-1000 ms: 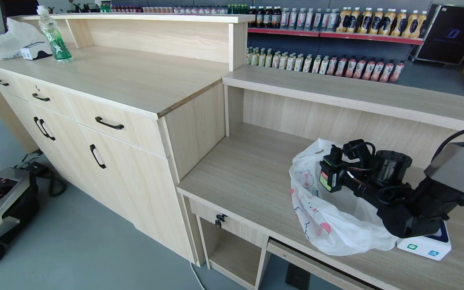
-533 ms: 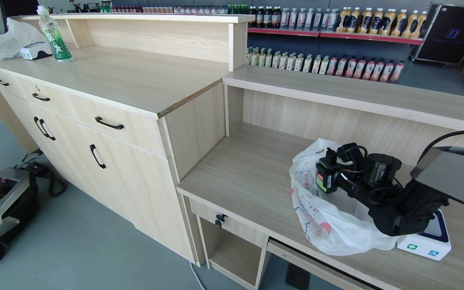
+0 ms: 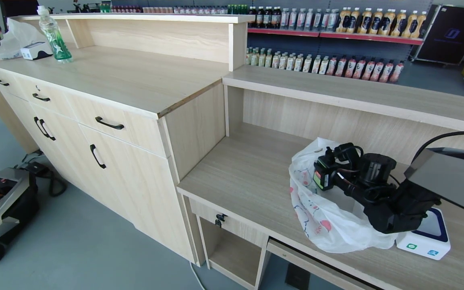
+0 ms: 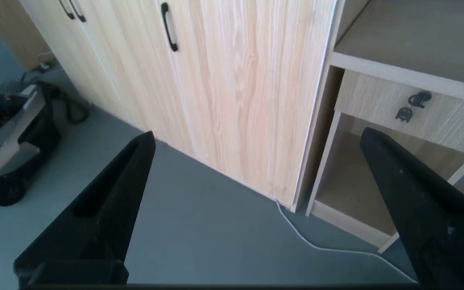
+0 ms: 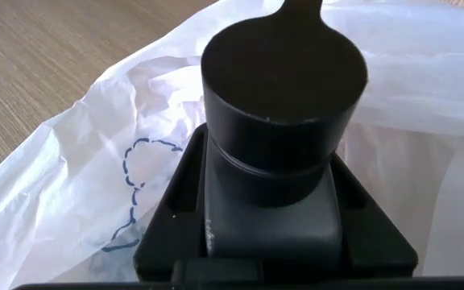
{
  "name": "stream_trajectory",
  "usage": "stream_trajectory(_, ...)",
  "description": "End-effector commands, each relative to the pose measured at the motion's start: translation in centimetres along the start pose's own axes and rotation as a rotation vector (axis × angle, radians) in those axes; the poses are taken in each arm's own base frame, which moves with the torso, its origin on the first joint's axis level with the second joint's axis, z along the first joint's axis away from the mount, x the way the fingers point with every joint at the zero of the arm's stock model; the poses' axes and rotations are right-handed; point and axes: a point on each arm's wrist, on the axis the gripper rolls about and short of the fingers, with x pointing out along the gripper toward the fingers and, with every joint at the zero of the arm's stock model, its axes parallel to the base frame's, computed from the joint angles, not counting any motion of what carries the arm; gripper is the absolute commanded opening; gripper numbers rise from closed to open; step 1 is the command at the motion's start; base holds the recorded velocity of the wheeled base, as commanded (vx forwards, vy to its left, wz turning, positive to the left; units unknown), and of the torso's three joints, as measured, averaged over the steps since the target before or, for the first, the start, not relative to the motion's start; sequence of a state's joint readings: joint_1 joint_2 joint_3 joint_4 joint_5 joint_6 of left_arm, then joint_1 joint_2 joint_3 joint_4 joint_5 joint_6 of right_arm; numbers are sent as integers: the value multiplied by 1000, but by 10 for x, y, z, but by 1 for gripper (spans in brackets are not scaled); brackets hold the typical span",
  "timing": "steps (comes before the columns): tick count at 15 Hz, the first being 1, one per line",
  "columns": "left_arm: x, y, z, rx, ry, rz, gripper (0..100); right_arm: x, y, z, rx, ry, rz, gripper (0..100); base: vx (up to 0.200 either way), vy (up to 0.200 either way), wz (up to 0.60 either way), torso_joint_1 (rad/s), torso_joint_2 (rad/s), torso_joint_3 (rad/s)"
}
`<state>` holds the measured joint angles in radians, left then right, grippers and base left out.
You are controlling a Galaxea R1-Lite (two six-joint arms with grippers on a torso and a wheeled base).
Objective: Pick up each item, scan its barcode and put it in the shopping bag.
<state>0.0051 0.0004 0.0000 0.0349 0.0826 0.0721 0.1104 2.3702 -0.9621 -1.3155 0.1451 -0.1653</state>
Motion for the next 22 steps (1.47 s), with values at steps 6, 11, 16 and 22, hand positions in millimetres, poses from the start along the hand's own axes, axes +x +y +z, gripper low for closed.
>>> stream_trajectory(6,0,0,0,0,0,0,100,-3,0,-1,1,9,1,100,0,0,0,0,0,0)
stream_trajectory(11,0,0,0,0,0,0,100,-8,-1,16,-1,-23,-3,100,0,0,0,0,0,0)
stream_trajectory(16,0,0,0,0,0,0,100,-74,-4,114,-78,-52,-4,100,0,0,0,0,0,0)
stream_trajectory(22,0,0,0,0,0,1,100,-195,-26,158,-217,-46,-199,100,0,0,0,0,0,0)
